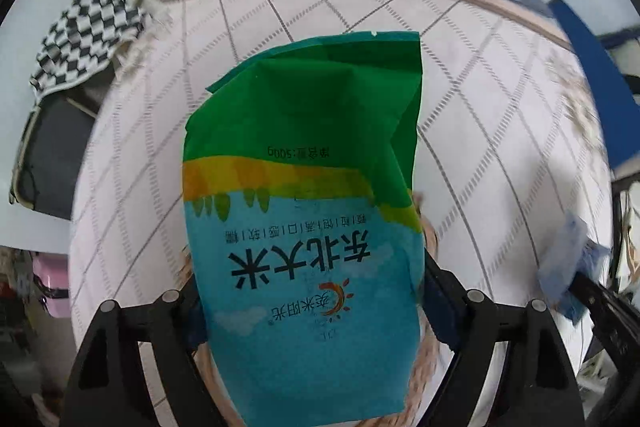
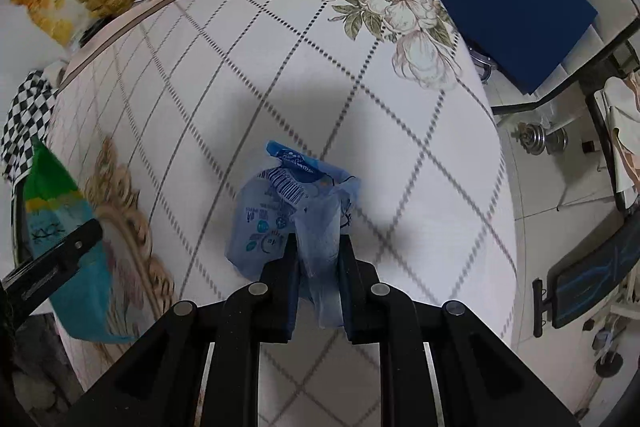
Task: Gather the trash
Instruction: 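Grasp the blue-green rice bag with the left tool while the right tool grasps the blue plastic wrapper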
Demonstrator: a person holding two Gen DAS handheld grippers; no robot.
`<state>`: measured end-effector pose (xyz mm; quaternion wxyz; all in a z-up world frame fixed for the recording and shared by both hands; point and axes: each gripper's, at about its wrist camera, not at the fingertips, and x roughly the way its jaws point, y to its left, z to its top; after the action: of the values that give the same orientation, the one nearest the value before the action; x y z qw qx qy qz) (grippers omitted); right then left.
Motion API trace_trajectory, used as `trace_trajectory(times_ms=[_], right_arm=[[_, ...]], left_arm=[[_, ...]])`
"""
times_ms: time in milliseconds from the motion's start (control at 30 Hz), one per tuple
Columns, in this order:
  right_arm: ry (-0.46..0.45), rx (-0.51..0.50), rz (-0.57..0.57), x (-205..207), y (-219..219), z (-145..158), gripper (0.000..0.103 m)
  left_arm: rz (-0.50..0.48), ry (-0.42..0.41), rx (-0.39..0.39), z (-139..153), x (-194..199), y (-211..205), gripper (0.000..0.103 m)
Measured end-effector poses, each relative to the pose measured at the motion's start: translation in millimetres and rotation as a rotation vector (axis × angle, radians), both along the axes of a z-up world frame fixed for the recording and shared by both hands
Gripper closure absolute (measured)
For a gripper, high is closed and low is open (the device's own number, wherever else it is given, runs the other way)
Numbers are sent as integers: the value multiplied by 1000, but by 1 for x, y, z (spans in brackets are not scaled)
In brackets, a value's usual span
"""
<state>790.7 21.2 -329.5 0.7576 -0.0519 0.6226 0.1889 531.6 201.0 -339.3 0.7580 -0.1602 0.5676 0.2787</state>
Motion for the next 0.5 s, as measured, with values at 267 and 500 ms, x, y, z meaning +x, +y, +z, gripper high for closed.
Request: trace_trajectory(times_ms=[267, 500], right_arm=[[-83, 38, 46, -103, -31, 40, 85], [-155, 96, 46, -237, -77, 98, 85]], left_arm=[[-69, -104, 58, 61, -70, -49, 20], [-119, -212, 29, 104, -193, -79, 20]])
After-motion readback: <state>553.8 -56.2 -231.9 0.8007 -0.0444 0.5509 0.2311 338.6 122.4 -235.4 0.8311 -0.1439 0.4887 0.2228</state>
